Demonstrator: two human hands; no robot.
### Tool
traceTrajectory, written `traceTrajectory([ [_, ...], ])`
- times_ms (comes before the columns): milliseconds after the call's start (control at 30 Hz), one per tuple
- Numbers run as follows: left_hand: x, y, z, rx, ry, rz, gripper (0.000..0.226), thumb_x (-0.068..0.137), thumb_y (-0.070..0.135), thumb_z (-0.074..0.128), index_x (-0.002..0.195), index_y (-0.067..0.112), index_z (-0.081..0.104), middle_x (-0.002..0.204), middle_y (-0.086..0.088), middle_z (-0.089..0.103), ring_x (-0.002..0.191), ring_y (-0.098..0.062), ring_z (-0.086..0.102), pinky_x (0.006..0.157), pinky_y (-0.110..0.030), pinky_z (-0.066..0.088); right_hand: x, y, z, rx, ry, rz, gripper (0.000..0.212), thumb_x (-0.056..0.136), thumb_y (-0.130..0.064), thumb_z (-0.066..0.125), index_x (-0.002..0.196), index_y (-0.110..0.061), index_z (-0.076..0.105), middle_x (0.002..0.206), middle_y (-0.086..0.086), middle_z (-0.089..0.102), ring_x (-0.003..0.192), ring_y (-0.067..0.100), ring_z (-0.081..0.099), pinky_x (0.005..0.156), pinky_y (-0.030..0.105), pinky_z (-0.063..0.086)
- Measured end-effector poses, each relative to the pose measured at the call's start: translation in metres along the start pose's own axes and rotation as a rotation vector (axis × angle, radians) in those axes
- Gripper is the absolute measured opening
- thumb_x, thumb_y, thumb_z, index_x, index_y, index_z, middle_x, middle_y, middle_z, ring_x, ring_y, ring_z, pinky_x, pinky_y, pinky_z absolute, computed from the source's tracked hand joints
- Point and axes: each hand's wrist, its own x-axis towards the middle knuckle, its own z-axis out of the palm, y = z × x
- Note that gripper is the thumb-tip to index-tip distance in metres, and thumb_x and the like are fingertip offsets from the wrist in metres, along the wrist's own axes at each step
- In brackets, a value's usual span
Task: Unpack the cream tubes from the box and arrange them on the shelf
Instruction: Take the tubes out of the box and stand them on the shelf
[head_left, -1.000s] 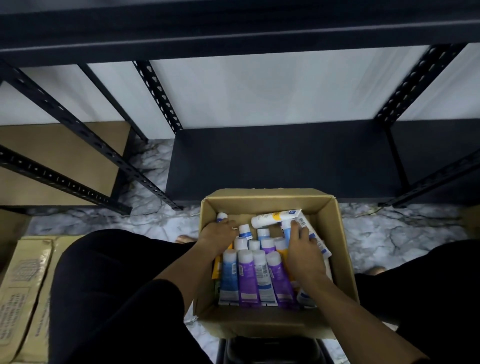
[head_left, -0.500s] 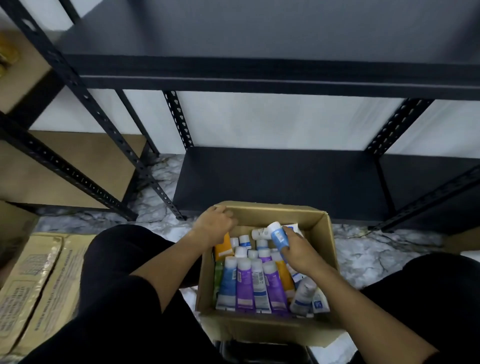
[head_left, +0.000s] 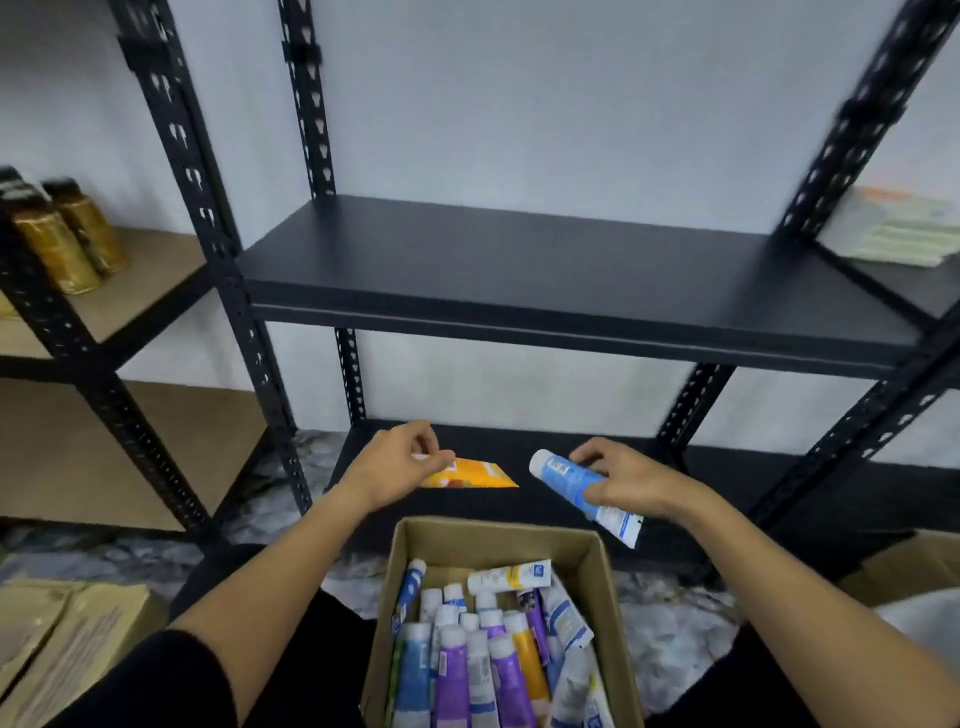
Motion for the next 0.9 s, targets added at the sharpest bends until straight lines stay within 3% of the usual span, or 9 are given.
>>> traceTrajectory([
  [133,-0.005,0.044,-0.031,-0.273,-0.052,0.003,0.024,0.088,0.056,0.058,0.088,0.032,0.061,0.08,-0.006,0.07,0.054,-0.019,0.056,0.056,-0.033,0.047,-0.035,-0.041,-0.048,-0.074,0.111,-0.073,0.032,0.075,-0.019,0.065,0.105,-0.03,0.062,0.097,-0.001,0.071,0.084,0.019,0.07,0.081,0.035,0.056],
  [300,-0.013,0.089,-0.066,-0.47,-0.168,0.037,0.028,0.101,0.041,0.048,0.111,0.017,0.058,0.086,-0.011,0.074,0.062,-0.021,0.062,0.052,-0.027,0.041,-0.072,-0.085,-0.097,-0.049,0.325,-0.136,0.021,0.076,-0.015,0.071,0.093,-0.027,0.066,0.093,-0.001,0.072,0.069,0.012,0.066,0.065,0.026,0.052],
  [400,-0.015,0.114,-0.084,-0.542,-0.17,0.06,0.029,0.096,0.038,0.057,0.117,0.018,0.055,0.091,-0.012,0.074,0.066,-0.022,0.066,0.058,-0.03,0.045,-0.084,-0.106,-0.119,-0.01,0.452,-0.172,0.021,0.075,-0.015,0.074,0.094,-0.02,0.064,0.091,0.005,0.071,0.066,0.016,0.07,0.057,0.027,0.055],
  [533,-0.01,0.143,-0.104,-0.615,-0.061,0.144,0.034,0.091,0.04,0.065,0.116,0.018,0.057,0.096,-0.011,0.074,0.079,-0.025,0.072,0.068,-0.034,0.053,-0.089,-0.134,-0.14,0.017,0.623,-0.221,0.019,0.075,-0.015,0.074,0.089,-0.015,0.061,0.081,0.006,0.069,0.057,0.02,0.066,0.052,0.035,0.059],
  [667,0.002,0.162,-0.117,-0.679,0.056,0.218,0.036,0.089,0.044,0.063,0.116,0.02,0.056,0.098,-0.006,0.076,0.09,-0.018,0.072,0.085,-0.041,0.054,-0.088,-0.159,-0.155,0.056,0.768,-0.283,0.016,0.078,-0.016,0.069,0.091,-0.017,0.058,0.083,0.005,0.068,0.055,0.02,0.064,0.042,0.022,0.046],
  [800,0.023,0.173,-0.13,-0.722,0.209,0.243,0.025,0.094,0.042,0.061,0.112,0.025,0.059,0.1,0.003,0.075,0.091,-0.013,0.069,0.078,-0.03,0.05,-0.076,-0.181,-0.168,0.088,0.796,-0.3,0.025,0.085,-0.016,0.063,0.107,-0.017,0.051,0.094,0.006,0.066,0.062,0.023,0.068,0.041,0.018,0.044],
  [900,0.044,0.174,-0.14,-0.786,0.289,0.253,0.026,0.093,0.041,0.062,0.113,0.025,0.062,0.103,0.0,0.072,0.092,-0.017,0.068,0.079,-0.031,0.049,-0.063,-0.197,-0.178,0.053,0.775,-0.3,0.035,0.086,-0.017,0.061,0.115,-0.02,0.041,0.092,0.005,0.066,0.057,0.021,0.067,0.043,0.021,0.045],
])
